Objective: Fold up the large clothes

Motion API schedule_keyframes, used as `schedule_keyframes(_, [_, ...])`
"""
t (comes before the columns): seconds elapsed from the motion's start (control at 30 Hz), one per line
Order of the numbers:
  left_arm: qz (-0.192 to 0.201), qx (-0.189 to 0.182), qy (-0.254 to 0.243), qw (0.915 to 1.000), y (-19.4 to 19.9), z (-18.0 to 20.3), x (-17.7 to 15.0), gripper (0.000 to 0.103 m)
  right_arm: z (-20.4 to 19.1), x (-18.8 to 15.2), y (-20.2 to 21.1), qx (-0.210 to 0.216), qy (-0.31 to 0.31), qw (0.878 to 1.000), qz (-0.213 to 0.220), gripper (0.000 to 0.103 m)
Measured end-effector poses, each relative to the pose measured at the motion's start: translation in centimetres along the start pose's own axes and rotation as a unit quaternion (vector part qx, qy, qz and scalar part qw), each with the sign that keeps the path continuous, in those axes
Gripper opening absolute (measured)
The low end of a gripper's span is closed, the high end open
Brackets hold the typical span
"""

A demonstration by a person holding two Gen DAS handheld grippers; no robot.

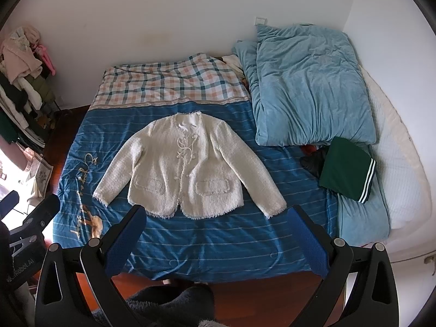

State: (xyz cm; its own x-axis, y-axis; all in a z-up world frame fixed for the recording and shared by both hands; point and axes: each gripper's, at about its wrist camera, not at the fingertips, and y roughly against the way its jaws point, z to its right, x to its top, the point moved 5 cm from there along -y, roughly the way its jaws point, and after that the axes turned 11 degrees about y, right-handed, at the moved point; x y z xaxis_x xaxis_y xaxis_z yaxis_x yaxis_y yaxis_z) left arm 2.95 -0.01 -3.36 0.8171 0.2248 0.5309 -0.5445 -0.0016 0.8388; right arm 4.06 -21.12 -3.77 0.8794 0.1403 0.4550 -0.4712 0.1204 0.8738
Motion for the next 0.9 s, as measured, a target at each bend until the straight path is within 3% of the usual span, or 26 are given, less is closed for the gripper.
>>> schedule_keyframes(0.9, [0.005, -0.001, -0.004, 1.0000, 0.3, 0.9, 0.5, 0.103, 0.1, 1.6, 1.4, 0.003, 0.002, 1.000, 0.004, 0.103])
